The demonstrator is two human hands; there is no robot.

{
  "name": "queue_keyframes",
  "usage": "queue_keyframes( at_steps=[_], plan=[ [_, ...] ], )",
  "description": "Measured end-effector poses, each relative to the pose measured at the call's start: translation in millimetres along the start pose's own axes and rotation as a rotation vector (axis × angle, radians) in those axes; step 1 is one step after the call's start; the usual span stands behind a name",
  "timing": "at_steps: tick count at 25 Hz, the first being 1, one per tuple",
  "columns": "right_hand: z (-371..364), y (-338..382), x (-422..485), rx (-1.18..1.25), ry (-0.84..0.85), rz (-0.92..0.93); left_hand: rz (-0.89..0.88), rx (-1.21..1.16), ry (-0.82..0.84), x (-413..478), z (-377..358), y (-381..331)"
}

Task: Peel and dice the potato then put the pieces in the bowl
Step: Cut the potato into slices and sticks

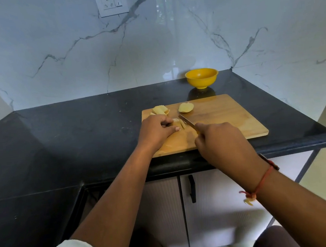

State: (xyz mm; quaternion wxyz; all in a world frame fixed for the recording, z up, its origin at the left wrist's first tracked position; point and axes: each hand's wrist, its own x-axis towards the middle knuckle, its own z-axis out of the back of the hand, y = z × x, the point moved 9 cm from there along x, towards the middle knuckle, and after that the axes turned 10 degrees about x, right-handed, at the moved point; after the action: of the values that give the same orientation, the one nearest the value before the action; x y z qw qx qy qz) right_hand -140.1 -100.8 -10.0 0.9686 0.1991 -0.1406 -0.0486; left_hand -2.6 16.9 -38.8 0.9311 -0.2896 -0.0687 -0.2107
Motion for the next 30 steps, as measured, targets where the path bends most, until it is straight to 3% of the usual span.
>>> queue_keyframes(
  at_steps=[11,22,30],
  plan=[
    [-30,-1,69,-0.057,0.057,-0.08,-0.039,-0.036,-0.018,-3,3,-2],
    [-34,13,74,-0.054,0.072,-0.058,-0.047,-0.019,-0.01,-1,3,-3],
    [-38,14,62,-0.04,0.109,-0.151,-0.046,-0.023,-0.041,-1,4,-4]
  ],
)
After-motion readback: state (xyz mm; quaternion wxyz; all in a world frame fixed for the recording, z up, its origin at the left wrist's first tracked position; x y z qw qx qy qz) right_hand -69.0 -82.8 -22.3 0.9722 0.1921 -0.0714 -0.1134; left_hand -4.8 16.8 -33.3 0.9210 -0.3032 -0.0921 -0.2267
